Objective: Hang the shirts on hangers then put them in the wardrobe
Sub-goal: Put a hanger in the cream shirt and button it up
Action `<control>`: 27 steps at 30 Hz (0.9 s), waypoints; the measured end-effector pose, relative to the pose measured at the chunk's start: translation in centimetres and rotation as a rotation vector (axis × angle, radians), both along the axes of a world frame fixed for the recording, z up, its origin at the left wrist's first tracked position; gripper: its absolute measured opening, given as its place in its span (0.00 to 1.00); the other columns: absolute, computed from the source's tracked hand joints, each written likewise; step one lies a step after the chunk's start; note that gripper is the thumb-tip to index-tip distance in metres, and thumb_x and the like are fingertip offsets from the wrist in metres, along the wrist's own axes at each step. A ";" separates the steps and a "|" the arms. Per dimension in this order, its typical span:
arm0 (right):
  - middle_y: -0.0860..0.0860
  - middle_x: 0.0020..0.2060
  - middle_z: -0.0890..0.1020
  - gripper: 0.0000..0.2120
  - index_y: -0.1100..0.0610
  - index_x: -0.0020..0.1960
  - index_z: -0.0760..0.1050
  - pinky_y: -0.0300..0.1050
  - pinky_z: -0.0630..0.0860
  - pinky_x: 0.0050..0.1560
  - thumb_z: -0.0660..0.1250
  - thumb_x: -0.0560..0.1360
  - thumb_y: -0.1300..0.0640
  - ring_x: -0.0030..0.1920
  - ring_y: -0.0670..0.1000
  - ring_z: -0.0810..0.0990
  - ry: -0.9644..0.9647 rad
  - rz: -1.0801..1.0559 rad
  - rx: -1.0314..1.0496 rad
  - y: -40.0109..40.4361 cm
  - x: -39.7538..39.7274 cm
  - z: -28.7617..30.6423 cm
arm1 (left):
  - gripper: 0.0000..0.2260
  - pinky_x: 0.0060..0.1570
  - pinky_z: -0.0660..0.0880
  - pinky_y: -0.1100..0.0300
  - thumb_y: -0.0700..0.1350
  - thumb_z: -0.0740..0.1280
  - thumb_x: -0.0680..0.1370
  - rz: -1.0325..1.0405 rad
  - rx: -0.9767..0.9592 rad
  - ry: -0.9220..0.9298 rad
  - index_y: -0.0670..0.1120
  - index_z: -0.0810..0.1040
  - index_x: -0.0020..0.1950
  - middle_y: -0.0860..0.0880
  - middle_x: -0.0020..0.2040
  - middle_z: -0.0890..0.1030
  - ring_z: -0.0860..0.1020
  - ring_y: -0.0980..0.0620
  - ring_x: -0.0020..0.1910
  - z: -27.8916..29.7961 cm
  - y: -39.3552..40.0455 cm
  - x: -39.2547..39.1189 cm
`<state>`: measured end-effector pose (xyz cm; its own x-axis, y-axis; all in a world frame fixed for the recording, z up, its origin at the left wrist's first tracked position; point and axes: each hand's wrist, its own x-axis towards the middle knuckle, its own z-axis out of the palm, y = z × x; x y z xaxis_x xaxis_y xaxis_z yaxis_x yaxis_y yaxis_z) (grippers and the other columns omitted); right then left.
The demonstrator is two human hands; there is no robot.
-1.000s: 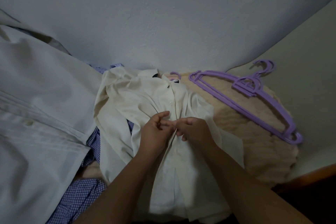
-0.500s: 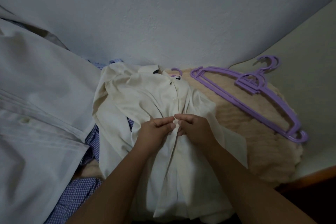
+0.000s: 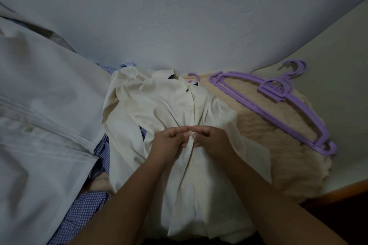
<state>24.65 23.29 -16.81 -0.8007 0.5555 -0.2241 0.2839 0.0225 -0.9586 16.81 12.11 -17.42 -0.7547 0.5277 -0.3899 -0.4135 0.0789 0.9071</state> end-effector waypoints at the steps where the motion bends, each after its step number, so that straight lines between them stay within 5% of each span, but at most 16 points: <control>1: 0.52 0.39 0.82 0.14 0.63 0.58 0.78 0.37 0.79 0.45 0.63 0.75 0.70 0.38 0.46 0.80 -0.014 0.005 0.007 -0.2 0.1 -0.3 | 0.08 0.40 0.79 0.64 0.32 0.65 0.77 0.008 -0.041 0.020 0.36 0.80 0.55 0.40 0.40 0.83 0.81 0.50 0.37 -0.2 0.0 0.1; 4: 0.46 0.41 0.79 0.19 0.59 0.61 0.77 0.29 0.75 0.45 0.62 0.74 0.72 0.42 0.43 0.79 -0.040 0.006 0.034 -0.7 0.7 -0.6 | 0.10 0.45 0.80 0.60 0.35 0.67 0.77 0.020 -0.159 0.088 0.37 0.80 0.57 0.42 0.40 0.82 0.80 0.49 0.37 -0.8 -0.6 0.4; 7: 0.47 0.47 0.79 0.19 0.58 0.63 0.76 0.39 0.77 0.53 0.62 0.75 0.69 0.47 0.46 0.79 -0.067 0.000 0.086 -1.2 2.0 -0.6 | 0.11 0.54 0.79 0.54 0.43 0.71 0.76 -0.016 -0.255 0.181 0.44 0.81 0.57 0.47 0.46 0.85 0.83 0.50 0.47 -0.3 -1.9 1.9; 9: 0.47 0.45 0.79 0.17 0.57 0.62 0.77 0.46 0.77 0.56 0.64 0.75 0.67 0.48 0.48 0.79 -0.092 0.010 0.153 -1.7 3.2 -0.5 | 0.11 0.50 0.78 0.65 0.46 0.72 0.75 -0.061 -0.308 0.286 0.49 0.80 0.56 0.52 0.48 0.83 0.81 0.57 0.47 0.2 -3.1 3.4; 14: 0.46 0.45 0.78 0.11 0.58 0.56 0.80 0.22 0.67 0.43 0.65 0.75 0.64 0.42 0.40 0.75 -0.127 0.062 0.369 -3.4 6.3 -1.0 | 0.10 0.45 0.75 0.70 0.40 0.71 0.75 -0.059 -0.401 0.443 0.52 0.79 0.54 0.56 0.45 0.82 0.79 0.60 0.44 -0.1 -5.9 5.8; 22: 0.53 0.61 0.69 0.23 0.56 0.68 0.68 0.40 0.65 0.63 0.67 0.75 0.57 0.62 0.51 0.69 -0.353 0.309 0.646 -5.3 8.2 -2.1 | 0.12 0.37 0.69 0.77 0.34 0.68 0.73 -0.022 -0.421 0.466 0.52 0.74 0.46 0.53 0.43 0.79 0.77 0.58 0.41 -0.2 -7.6 7.3; 27: 0.56 0.61 0.74 0.19 0.57 0.67 0.70 0.34 0.64 0.55 0.63 0.77 0.60 0.60 0.52 0.73 -0.370 0.360 0.612 -5.6 8.4 -1.4 | 0.11 0.36 0.70 0.71 0.32 0.68 0.71 -0.161 -0.485 0.443 0.47 0.73 0.44 0.52 0.39 0.76 0.75 0.54 0.38 -0.2 -7.6 7.1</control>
<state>33.06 17.69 -18.22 -0.8874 0.3875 -0.2496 0.4566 0.6648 -0.5913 23.93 4.54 -17.61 -0.8245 0.4900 -0.2829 0.0402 0.5494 0.8346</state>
